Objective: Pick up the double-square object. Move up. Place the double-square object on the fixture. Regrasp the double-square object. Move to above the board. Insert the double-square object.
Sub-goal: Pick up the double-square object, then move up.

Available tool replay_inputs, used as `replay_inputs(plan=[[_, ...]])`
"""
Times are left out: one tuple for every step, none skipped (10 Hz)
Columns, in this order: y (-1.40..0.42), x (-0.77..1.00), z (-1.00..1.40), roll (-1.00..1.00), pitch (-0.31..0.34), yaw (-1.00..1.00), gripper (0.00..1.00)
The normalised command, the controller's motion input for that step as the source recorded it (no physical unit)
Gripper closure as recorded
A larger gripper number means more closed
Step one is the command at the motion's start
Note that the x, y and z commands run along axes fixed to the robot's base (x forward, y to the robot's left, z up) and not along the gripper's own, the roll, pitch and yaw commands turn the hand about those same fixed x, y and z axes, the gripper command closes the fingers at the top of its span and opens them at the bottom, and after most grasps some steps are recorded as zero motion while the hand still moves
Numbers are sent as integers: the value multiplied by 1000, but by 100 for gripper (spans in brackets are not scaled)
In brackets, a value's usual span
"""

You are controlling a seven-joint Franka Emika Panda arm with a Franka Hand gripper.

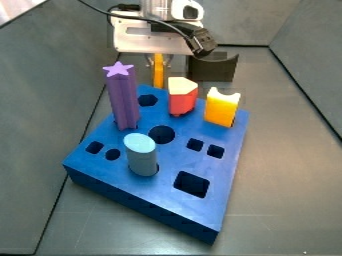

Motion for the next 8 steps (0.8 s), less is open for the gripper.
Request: replay_inputs(plan=[[0,0,0,0,0,0,100],[0,0,0,0,0,0,100],[0,0,833,0,0,0,100],[46,-11,819,5,7,15,100],[33,-32,698,-11,27,17,100],[17,-27,575,-29,39,17,100],[8,-20,439,-45,41,16,100],[3,-21,245,-68,34,17,100]])
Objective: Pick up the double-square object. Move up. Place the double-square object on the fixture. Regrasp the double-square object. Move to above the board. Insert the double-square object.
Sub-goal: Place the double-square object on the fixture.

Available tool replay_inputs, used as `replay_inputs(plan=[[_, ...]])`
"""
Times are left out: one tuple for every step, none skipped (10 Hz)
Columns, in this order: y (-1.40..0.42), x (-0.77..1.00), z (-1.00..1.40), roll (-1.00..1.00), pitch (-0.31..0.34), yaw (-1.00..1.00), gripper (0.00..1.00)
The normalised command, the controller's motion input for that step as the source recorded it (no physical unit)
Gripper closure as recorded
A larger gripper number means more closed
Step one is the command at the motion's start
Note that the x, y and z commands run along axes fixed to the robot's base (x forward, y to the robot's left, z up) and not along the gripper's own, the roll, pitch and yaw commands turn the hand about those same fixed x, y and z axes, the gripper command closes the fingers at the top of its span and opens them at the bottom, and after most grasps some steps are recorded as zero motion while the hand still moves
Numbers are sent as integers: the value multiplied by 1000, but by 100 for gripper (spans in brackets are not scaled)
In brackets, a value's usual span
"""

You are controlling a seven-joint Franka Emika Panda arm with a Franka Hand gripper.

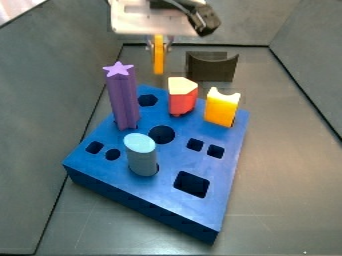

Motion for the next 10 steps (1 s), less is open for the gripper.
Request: replay_inputs(plan=[[0,0,1000,0,0,0,100],[-1,11,1000,-8,-7,-2,100],[-6,-5,1000,-24,17,4,100],[-6,-10,1000,-34,22,9,100],[-9,-15,1000,-57,24,16,100],[-9,-18,1000,-73,24,19,100],[-11,-21,1000,-92,28,19,100],[-11,-21,1000,-101,29,19,100],[-8,-16,836,-114,35,9,100],[-4,-10,648,-124,44,-2,100]])
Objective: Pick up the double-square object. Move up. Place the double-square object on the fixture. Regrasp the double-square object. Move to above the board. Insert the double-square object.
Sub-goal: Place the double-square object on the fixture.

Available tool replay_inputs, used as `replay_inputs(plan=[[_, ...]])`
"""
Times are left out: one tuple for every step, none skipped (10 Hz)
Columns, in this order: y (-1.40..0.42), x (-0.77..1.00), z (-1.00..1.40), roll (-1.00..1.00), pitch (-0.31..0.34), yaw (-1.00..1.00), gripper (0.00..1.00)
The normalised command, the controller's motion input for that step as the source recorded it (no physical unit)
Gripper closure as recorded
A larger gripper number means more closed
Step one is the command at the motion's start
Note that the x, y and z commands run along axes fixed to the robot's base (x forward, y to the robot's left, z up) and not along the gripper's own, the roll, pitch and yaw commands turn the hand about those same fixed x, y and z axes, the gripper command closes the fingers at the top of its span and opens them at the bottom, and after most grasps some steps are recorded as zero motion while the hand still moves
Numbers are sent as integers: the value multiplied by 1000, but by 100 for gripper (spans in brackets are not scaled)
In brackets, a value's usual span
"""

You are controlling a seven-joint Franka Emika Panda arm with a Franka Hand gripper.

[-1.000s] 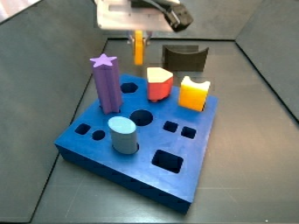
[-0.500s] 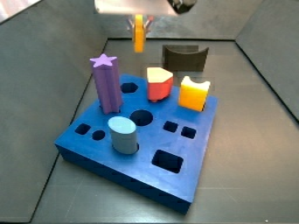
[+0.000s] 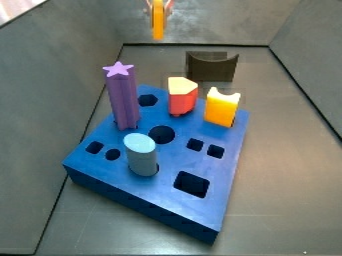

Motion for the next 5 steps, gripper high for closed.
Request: replay_inputs(plan=[[-2,-5,501,-130,50,-8,100],[-2,-3,404,-137,56,-11,100],[2,3,209,-140,63,-16,100],[233,1000,-238,-390,-274,-373,100],[233,1000,-274,-393,-257,-343,100]])
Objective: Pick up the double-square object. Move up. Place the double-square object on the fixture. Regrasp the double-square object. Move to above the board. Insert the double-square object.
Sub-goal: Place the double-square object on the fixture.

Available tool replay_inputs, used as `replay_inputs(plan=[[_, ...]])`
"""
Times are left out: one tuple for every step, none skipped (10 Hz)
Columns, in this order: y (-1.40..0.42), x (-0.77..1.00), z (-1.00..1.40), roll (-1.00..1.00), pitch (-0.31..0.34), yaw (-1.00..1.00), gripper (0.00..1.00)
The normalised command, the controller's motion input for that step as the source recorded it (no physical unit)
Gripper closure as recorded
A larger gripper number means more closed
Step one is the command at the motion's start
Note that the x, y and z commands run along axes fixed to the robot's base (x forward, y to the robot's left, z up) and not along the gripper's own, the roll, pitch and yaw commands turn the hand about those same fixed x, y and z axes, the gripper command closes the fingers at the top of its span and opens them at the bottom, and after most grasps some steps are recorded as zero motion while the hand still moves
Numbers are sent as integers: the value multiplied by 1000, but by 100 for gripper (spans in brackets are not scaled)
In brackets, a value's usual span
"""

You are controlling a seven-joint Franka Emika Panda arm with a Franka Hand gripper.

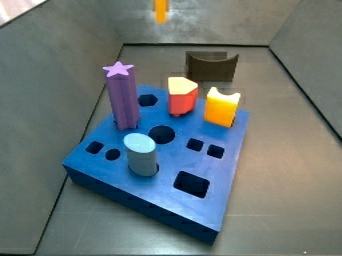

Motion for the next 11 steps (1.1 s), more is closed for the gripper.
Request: replay_inputs(plan=[[215,1000,-250,-359,-205,-253,100],[187,1000,-201,-247,-116,-147,100],[178,1000,-194,-206,-90,-109,100],[161,1000,-181,-168,-60,-64,100],[153,1000,-165,-151,-44,-51,100],[141,1000,-153,-135,-32,-43,100],[130,1000,-139,-120,-18,-37,100],[115,1000,-118,-102,2,-33,100],[96,953,-95,-90,19,-33,100],[64,783,-54,-74,42,-36,100],[48,659,-34,-64,63,-38,100]])
